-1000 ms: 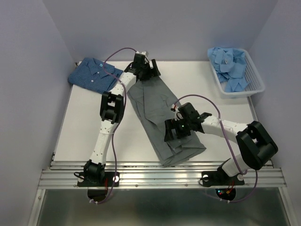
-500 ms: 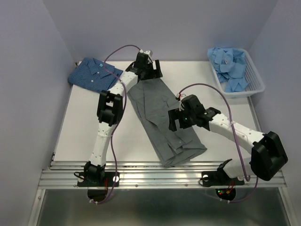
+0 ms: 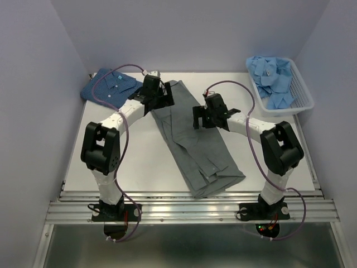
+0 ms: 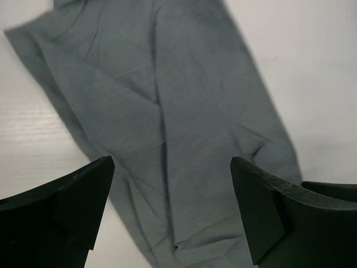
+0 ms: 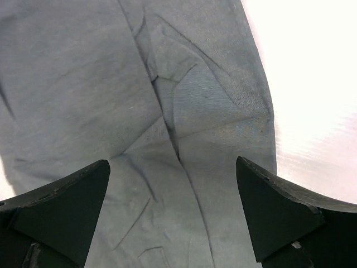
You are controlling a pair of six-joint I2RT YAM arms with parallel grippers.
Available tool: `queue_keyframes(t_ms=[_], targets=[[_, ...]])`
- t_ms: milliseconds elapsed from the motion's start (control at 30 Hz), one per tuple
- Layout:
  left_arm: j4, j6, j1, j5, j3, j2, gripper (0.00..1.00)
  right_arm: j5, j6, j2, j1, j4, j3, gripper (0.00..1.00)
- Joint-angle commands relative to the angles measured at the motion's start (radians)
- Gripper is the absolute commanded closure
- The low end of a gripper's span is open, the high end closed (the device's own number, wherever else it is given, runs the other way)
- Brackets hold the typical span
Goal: Fold and stack the long sleeve shirts
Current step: Fold the shirt
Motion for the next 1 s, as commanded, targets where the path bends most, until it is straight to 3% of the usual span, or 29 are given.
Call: queue_keyframes(t_ms=[0,233,433,567,800,867,967], targets=[[0.022,-0.045,0.025,0.007,-0.070,0.094,0.01,-0.015,-0.009,0.064,-0.021,0.053,0.055,0.00],[-0.013,-0.035,0.027,0.062,0.032,0.264,0.01,-0.018,-0.002,0.088,-0.021,0.049,-0.022,0.00],[-0.048,-0.008,0.027,0.131,0.183,0.421,0.01,-0.107,0.024,0.068,-0.021,0.071,-0.094,0.00],[-0.131,0.026,0.025,0.146,0.370,0.559,0.01,-0.197,0.058,0.048,-0.021,0.093,-0.137,0.00],[-0.283,0.057,0.027,0.200,0.864,0.820,0.01,-0.291,0.106,0.002,-0.021,0.125,-0.220,0.00],[-0.274,0.046,0.025,0.244,0.891,0.840,0.01,-0.248,0.113,0.008,-0.021,0.119,-0.220,0.00],[-0.215,0.031,0.028,0.235,0.816,0.786,0.01,-0.130,0.124,0.025,-0.021,0.085,-0.197,0.00]])
